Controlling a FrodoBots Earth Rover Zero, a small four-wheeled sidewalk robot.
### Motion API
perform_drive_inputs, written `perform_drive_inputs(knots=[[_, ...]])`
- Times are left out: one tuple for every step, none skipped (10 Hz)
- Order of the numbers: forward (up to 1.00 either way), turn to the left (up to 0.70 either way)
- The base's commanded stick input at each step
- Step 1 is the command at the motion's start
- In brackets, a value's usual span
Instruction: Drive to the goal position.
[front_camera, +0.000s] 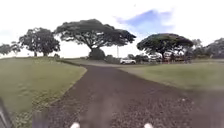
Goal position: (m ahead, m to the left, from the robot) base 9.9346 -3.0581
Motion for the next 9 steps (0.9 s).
perform_drive_inputs(knots=[[0.7,0.0],[0.7,0.03],[0.7,0.3],[0.7,0.35],[0.7,0.35],[0.7,0.29],[0.7,0.0],[0.7,0.0],[0.7,0.0]])
